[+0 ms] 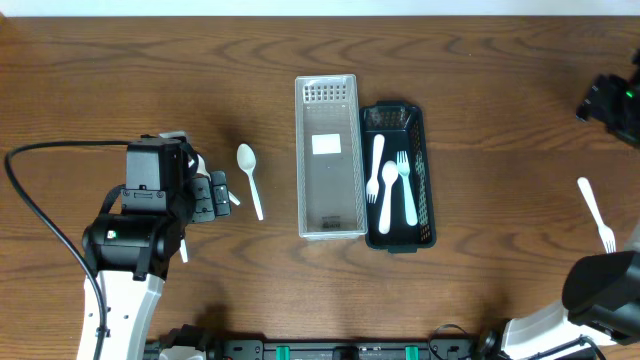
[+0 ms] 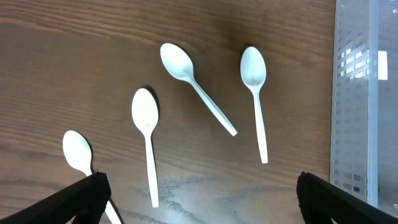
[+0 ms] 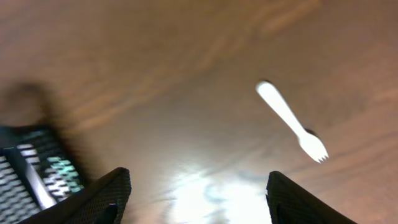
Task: Pack container
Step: 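Move the right gripper to the last white fork and grasp it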
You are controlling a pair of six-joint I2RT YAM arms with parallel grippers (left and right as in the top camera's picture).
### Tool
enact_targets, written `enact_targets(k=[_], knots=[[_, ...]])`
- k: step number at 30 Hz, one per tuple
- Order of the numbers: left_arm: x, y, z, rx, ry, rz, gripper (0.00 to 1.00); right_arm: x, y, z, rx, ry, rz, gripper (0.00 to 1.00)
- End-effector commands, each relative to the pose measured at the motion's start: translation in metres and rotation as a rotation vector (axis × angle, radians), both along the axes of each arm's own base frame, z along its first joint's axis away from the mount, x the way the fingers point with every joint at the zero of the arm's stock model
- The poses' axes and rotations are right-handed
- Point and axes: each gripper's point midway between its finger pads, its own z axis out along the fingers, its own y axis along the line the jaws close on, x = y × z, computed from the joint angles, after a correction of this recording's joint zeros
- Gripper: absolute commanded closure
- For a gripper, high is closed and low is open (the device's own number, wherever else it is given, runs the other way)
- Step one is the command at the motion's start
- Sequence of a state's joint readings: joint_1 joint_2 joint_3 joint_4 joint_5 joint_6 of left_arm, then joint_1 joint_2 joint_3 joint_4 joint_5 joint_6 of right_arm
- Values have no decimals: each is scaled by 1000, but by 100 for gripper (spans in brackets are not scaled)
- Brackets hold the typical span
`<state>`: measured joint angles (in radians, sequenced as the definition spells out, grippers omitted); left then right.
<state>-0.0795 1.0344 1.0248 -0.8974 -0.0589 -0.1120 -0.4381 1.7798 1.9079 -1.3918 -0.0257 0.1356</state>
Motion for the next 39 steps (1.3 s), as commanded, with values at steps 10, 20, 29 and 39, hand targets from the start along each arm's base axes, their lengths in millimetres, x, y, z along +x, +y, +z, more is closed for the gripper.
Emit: enact_targets(k=[10, 20, 29, 39], knots=[[2, 2, 4, -2, -7, 15, 2, -51, -66, -105, 13, 133, 15, 20], [2, 2, 4, -2, -7, 15, 2, -59, -77, -165, 9, 206, 235, 19], [2, 2, 4, -2, -8, 15, 2, -76, -97, -185, -44, 327, 246, 12], [2, 2, 4, -2, -8, 14, 2, -103, -108, -207, 17, 383, 256, 14]])
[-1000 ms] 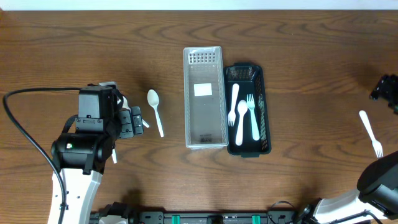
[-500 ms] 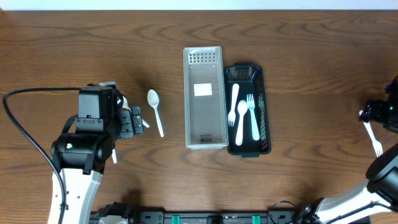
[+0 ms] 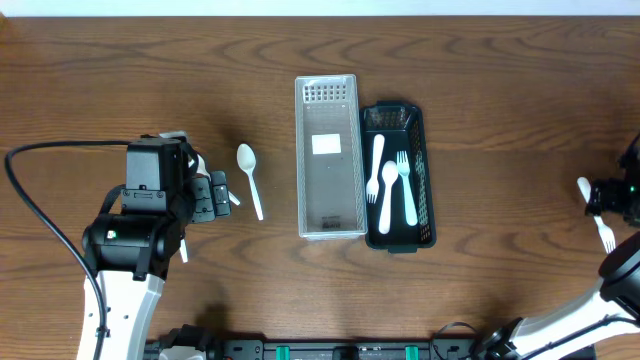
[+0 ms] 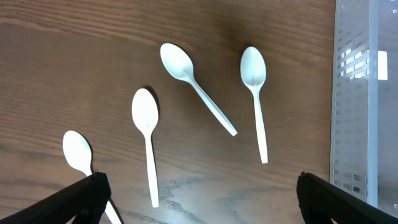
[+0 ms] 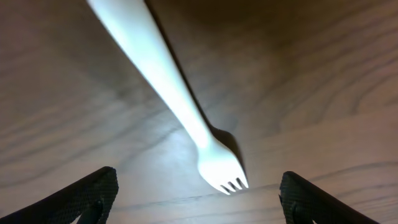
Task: Pack container
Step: 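Move the right gripper to the last white fork and grasp it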
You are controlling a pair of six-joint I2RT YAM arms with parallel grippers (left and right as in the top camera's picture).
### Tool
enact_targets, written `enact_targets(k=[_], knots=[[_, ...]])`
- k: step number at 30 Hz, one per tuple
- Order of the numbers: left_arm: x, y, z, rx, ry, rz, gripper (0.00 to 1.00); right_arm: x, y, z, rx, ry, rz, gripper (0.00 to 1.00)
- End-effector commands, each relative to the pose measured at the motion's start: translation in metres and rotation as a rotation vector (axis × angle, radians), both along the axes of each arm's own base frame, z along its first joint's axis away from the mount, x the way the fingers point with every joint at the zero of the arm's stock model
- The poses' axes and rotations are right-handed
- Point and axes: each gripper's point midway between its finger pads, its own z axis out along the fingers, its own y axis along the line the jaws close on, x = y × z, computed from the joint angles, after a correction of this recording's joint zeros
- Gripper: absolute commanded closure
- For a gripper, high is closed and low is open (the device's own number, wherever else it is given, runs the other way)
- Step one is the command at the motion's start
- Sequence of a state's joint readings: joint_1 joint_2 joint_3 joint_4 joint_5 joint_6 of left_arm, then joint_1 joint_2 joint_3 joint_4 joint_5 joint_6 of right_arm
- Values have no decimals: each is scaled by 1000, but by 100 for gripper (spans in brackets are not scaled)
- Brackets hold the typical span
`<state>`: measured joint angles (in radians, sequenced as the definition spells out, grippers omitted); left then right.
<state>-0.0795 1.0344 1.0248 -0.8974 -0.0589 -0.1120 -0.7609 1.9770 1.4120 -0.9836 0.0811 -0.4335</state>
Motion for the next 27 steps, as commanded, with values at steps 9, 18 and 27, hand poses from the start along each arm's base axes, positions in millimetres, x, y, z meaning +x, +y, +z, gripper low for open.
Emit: enact_targets(k=[9, 18, 27], knots=[[2, 2, 4, -2, -8, 14, 2, -20, -8, -11, 27, 47, 124, 16], [2, 2, 4, -2, -9, 14, 2, -23, -4, -27, 70, 75, 188, 16], [4, 2, 5, -3, -18, 14, 2, -31, 5, -57, 149, 132, 199, 20]])
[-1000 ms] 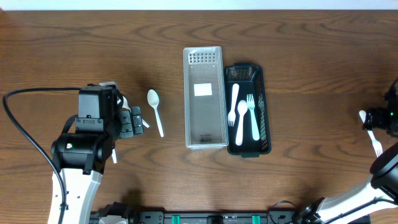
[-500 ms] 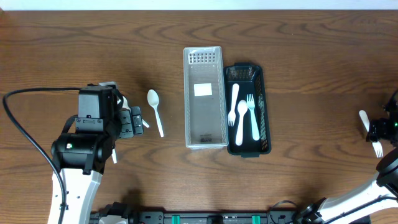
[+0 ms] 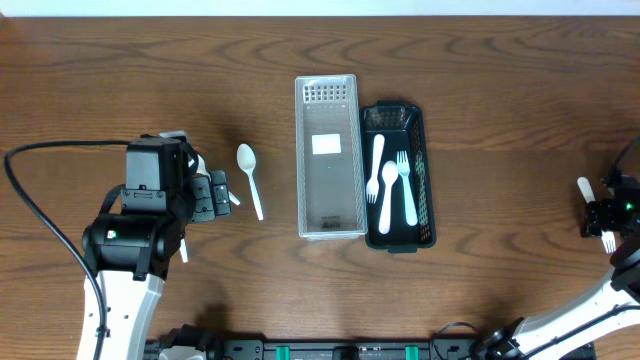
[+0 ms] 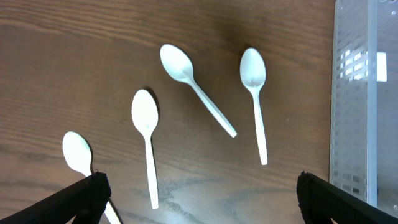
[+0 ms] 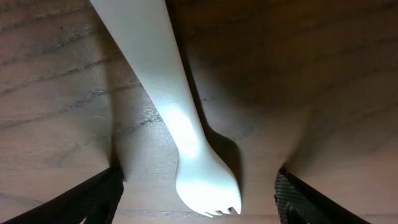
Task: Pack container
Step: 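Move the right gripper to the last white fork and grasp it, then carry the fork into the dark basket and release it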
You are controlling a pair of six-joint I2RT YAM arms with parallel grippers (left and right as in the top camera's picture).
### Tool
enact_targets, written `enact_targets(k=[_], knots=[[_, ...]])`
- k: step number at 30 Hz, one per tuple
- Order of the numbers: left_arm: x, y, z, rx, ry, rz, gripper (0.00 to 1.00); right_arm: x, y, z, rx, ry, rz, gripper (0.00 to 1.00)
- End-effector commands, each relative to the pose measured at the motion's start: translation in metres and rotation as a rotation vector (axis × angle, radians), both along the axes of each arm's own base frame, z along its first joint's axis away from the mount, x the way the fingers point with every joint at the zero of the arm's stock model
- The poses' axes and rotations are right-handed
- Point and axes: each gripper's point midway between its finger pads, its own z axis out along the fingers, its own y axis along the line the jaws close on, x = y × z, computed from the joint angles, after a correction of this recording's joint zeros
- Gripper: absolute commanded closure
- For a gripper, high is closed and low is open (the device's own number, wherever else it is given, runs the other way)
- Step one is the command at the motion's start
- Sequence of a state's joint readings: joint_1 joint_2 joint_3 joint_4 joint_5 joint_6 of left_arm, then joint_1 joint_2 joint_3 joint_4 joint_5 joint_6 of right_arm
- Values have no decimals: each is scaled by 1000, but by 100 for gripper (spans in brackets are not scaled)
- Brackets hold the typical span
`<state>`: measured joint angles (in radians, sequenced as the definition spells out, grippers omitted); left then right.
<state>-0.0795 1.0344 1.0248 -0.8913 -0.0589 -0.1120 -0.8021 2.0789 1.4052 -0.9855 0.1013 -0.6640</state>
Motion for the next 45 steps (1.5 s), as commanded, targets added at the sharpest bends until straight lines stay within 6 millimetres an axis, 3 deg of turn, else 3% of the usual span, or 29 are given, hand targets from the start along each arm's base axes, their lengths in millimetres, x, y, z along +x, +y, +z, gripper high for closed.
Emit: enact_targets(k=[1, 6, 8, 13, 27, 33, 40, 45], knots=[[3, 2, 5, -3, -15, 14, 2, -9, 9, -23, 68, 40, 8, 23], [4, 2, 6, -3, -21, 14, 2, -9, 11, -25, 77, 37, 6, 31], [4, 2, 6, -3, -21, 14, 2, -7, 12, -25, 85, 28, 4, 42], [4, 2, 6, -3, -21, 14, 2, -4, 15, -25, 101, 10, -3, 54], [4, 2, 6, -3, -21, 14, 2, 7, 23, -25, 107, -4, 27, 75], [4, 2, 6, -3, -21, 14, 2, 11, 27, -25, 107, -9, 4, 77], [4, 2, 6, -3, -21, 14, 2, 35, 39, -20, 122, -80, -50, 82], [5, 2, 6, -4, -25, 14, 2, 75, 50, 12, 75, -181, -50, 85]])
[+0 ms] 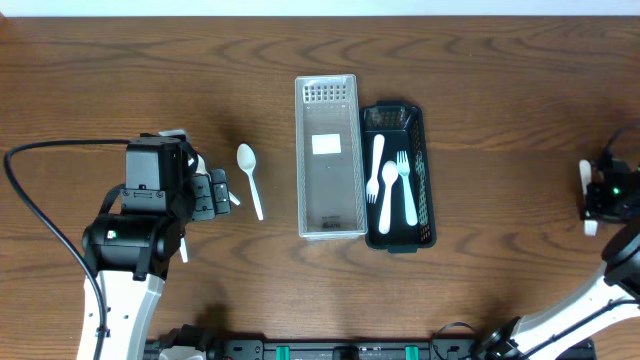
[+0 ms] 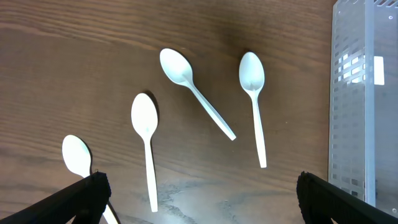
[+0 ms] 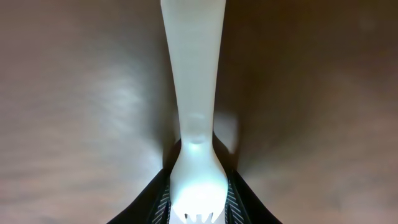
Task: Pack container
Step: 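Carry the fork into the dark basket and release it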
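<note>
My right gripper [image 3: 197, 202] is shut on a white plastic fork [image 3: 191, 93], clamped at its tined head, handle pointing away; overhead it sits at the far right edge [image 1: 603, 195]. The black container [image 1: 398, 176] holds a spoon and two forks. Beside it stands the clear container [image 1: 329, 157] with nothing but a white label inside. My left gripper [image 2: 199, 199] hangs open over several white spoons: one [image 2: 254, 102] nearest the clear container, another slanted [image 2: 194, 91], a third [image 2: 146, 146], and a fourth [image 2: 78, 158] by the left fingertip.
The wooden table [image 1: 500, 90] spreads around both containers. A black cable [image 1: 40, 215] loops at the left arm. Overhead, only one spoon [image 1: 250, 178] shows beside the left arm.
My right gripper was open around the fork lying on the table; now it is shut on the fork's head, and the fork is off the wood. The left gripper's view has shifted slightly.
First my right gripper was high at the back right, the fork lying far off on the table. Then it was low over the fork, then straddling its head, open. Now it grips the fork. The left arm has hardly moved above the spoons.
</note>
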You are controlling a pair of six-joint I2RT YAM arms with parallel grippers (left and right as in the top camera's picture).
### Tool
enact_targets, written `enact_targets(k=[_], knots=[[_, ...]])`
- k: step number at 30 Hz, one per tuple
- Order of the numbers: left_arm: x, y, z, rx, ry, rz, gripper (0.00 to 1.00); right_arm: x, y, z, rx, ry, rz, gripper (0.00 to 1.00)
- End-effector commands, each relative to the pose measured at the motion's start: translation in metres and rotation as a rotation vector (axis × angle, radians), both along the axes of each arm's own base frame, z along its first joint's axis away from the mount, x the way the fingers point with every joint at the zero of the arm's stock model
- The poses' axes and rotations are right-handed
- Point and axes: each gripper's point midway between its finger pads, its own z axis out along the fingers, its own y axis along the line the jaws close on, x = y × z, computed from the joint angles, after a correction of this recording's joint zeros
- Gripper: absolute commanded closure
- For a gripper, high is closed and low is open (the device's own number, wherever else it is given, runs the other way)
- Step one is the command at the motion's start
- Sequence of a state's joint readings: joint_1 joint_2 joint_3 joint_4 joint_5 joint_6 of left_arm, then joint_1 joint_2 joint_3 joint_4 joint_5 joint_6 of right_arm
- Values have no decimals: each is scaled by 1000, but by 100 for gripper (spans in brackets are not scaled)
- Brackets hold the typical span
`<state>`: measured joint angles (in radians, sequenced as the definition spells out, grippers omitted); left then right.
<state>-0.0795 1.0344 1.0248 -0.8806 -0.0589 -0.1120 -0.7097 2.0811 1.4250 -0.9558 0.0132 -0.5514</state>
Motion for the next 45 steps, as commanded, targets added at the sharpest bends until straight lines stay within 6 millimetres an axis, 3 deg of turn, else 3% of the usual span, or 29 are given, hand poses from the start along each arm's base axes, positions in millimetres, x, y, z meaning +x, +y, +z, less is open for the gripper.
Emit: enact_targets(k=[1, 5, 8, 10, 15, 20, 26, 33, 39, 42, 45], knots=[[3, 2, 5, -3, -14, 14, 2, 42, 28, 22, 34, -114, -31, 86], [3, 2, 5, -3, -13, 14, 2, 83, 51, 72, -17, -227, -93, 89], [3, 2, 5, -3, -13, 14, 2, 104, 88, 113, -19, -286, -109, 99], [2, 2, 4, -3, -12, 14, 2, 110, 112, 129, -11, -302, -95, 99], [1, 2, 4, -2, -6, 14, 2, 114, 194, 164, 21, -343, 13, 99], [1, 2, 3, -2, -5, 14, 2, 112, 264, 182, 72, -374, 31, 99], [0, 2, 3, -2, 2, 14, 2, 98, 320, 172, 118, -321, 3, 99], [0, 2, 3, -2, 2, 15, 2, 67, 374, 127, 126, -234, 142, 99], [0, 2, 2, -2, 2, 14, 2, 37, 395, 85, 118, -166, 195, 97], [0, 2, 2, -2, 2, 14, 2, 27, 399, 73, 113, -147, 216, 76], [0, 2, 2, -2, 2, 14, 2, 28, 399, 71, 106, -156, 225, 73]])
